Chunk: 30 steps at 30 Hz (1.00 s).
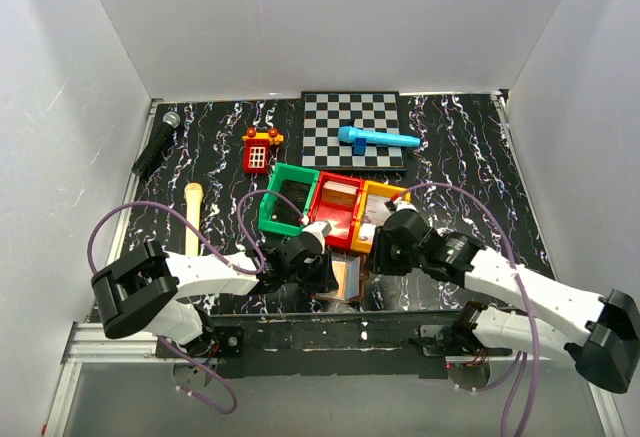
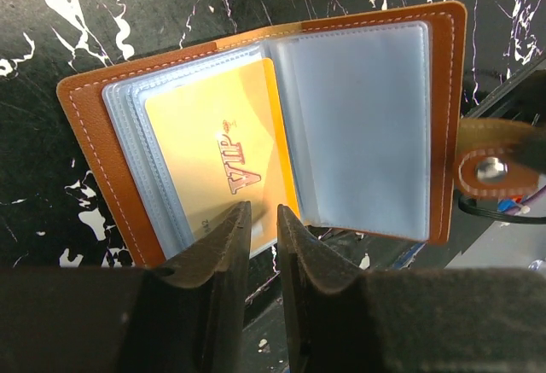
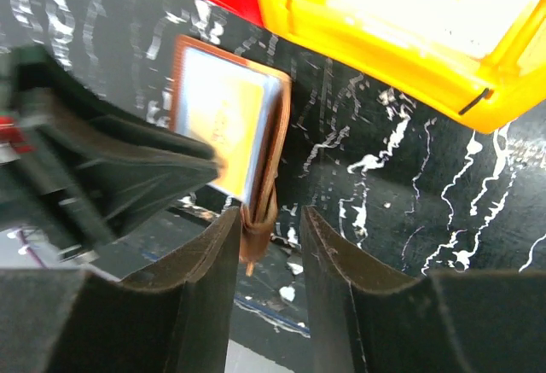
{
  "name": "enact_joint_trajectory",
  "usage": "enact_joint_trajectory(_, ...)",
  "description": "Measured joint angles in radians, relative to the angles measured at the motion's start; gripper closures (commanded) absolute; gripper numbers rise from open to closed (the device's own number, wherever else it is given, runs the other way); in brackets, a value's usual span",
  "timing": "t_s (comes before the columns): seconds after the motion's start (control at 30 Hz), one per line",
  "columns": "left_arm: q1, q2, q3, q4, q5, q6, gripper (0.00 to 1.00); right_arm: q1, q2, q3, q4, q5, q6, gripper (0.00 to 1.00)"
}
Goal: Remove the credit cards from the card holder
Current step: Open the credit card from the card holder.
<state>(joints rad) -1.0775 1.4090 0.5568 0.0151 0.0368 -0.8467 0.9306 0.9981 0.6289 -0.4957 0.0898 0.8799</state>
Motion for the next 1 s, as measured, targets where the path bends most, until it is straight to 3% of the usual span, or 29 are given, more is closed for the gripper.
enact_joint_trajectory(0.27, 0.000, 0.002, 0.002, -0.004, -0.002, -0.010, 0.80, 0.034, -0.088, 0.149, -0.023, -0.027, -0.071, 0.66)
enact_joint_trajectory(0.57, 0.000, 0.002, 0.008, -0.016, -0.016, -0.020, 0.80, 0.095, 0.082, 0.130, 0.104, -0.166, -0.071, 0.73)
enact_joint_trajectory(0.83, 0.000, 0.003, 0.009, -0.016, -0.022, -0.026, 0.79, 0.146, 0.168, 0.135, 0.152, -0.177, -0.068, 0.75)
enact_joint_trajectory(1.0, 0.000, 0.003, 0.010, -0.016, -0.022, -0.027, 0.76, 0.172, 0.237, 0.146, 0.128, -0.140, -0.068, 0.69)
